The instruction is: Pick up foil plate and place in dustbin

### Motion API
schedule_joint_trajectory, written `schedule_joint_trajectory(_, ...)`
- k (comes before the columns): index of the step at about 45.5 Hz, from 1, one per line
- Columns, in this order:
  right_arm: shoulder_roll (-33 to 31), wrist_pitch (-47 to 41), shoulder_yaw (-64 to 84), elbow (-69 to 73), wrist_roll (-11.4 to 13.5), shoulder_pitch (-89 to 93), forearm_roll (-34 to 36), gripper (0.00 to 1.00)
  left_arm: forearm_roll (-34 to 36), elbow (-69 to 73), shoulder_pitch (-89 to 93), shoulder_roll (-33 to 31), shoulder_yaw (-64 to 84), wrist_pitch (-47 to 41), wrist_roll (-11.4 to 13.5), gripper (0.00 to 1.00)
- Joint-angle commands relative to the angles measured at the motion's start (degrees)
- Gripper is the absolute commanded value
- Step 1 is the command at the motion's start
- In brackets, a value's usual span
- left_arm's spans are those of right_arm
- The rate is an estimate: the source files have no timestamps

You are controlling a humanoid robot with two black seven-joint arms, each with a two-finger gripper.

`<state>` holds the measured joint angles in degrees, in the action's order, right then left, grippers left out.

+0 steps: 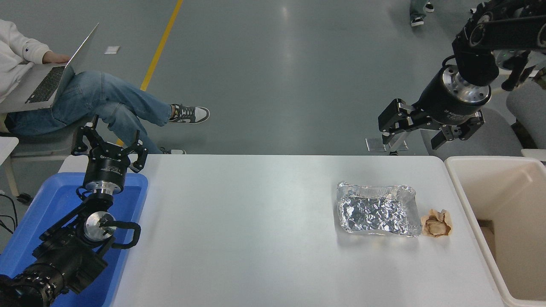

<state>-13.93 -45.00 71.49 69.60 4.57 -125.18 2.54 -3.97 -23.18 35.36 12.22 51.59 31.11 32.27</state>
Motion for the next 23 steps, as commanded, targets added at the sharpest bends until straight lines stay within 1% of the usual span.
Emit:
schedule_joint_trajectory(1,0.0,0.0,0.0,0.0,0.0,0.1,0.0,1.0,-0.1,0.0,0.0,0.0,0.0,0.0,0.1,0.99)
schedule_joint_trajectory(23,0.0,0.0,0.0,0.0,0.0,0.0,0.0,1.0,-0.1,0.1,0.0,0.0,0.0,0.0,0.0,0.99)
